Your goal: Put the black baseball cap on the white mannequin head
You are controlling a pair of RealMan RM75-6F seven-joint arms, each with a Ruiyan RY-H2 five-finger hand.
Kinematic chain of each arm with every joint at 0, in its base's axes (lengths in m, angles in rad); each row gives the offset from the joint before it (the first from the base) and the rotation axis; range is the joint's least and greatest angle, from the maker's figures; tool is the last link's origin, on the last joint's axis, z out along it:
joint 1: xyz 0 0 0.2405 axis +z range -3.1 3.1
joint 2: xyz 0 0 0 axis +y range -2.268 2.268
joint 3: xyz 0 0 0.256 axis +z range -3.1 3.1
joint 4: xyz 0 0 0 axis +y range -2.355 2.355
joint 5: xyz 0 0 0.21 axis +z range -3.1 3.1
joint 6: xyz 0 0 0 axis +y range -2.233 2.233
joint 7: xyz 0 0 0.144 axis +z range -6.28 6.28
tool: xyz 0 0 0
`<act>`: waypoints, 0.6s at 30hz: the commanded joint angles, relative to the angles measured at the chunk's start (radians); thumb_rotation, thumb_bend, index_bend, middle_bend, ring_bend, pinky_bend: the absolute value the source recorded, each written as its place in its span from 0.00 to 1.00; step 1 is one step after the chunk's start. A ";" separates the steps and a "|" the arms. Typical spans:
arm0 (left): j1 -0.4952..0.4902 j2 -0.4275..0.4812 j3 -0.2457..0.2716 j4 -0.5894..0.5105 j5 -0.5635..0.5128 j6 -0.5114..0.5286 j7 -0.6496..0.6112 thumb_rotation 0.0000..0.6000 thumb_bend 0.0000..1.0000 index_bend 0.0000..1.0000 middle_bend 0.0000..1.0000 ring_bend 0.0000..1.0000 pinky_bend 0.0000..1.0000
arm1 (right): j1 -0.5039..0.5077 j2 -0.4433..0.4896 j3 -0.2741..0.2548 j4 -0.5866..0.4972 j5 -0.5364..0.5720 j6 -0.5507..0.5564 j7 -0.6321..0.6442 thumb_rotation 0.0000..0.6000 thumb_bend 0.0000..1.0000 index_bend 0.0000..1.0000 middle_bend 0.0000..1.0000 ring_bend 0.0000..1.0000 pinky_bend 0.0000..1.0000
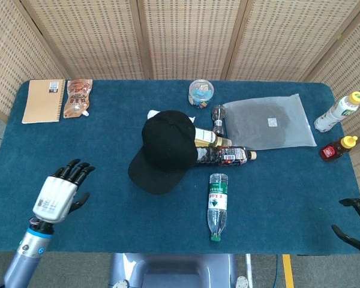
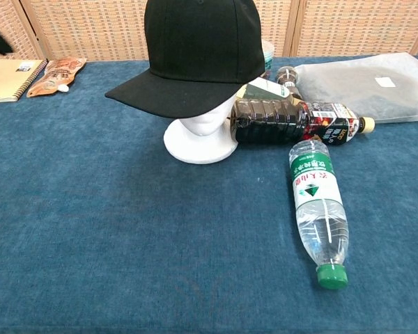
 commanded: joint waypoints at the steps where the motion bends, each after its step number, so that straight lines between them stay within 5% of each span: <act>1: 0.062 0.046 0.016 0.006 -0.038 0.044 -0.054 1.00 0.22 0.23 0.26 0.17 0.41 | 0.004 -0.004 0.000 0.000 0.000 -0.006 -0.004 1.00 0.16 0.37 0.42 0.42 0.43; 18: 0.295 0.097 0.022 0.062 -0.157 0.200 -0.197 1.00 0.22 0.27 0.27 0.17 0.41 | 0.051 -0.025 -0.015 -0.015 -0.032 -0.070 -0.040 1.00 0.16 0.38 0.47 0.42 0.43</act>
